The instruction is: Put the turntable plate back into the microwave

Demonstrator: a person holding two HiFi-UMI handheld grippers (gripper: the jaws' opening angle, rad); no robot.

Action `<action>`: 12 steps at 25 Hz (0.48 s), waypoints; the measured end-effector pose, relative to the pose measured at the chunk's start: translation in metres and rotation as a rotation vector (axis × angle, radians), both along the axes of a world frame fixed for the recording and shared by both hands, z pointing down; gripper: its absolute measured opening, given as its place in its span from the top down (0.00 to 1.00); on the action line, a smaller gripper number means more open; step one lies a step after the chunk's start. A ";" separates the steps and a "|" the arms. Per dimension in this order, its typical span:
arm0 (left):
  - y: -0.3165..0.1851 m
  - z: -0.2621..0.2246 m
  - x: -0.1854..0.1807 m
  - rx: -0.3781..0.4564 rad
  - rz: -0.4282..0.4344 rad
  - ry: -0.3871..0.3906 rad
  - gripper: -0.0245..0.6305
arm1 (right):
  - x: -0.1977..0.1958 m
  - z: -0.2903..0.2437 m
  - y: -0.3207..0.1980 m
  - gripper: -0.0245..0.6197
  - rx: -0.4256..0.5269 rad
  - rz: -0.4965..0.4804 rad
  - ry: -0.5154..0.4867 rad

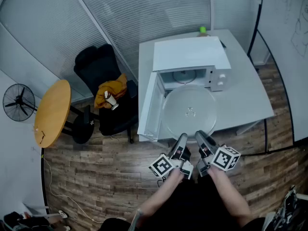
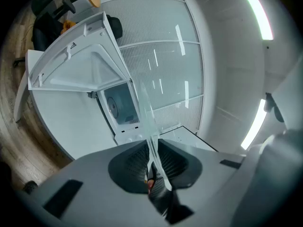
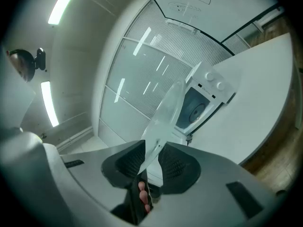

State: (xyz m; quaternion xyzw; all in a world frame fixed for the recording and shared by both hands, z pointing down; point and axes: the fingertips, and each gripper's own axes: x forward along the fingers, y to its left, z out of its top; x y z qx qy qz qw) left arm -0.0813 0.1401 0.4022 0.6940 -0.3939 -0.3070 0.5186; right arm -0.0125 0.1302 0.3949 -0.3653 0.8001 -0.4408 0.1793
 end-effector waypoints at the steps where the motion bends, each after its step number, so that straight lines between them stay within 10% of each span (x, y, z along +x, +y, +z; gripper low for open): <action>1: 0.000 -0.002 0.000 0.008 0.003 0.004 0.89 | 0.000 -0.001 0.000 0.81 0.003 0.002 0.000; 12: 0.006 -0.004 0.000 0.043 0.028 -0.057 0.88 | 0.005 -0.007 0.009 0.81 0.018 0.036 -0.029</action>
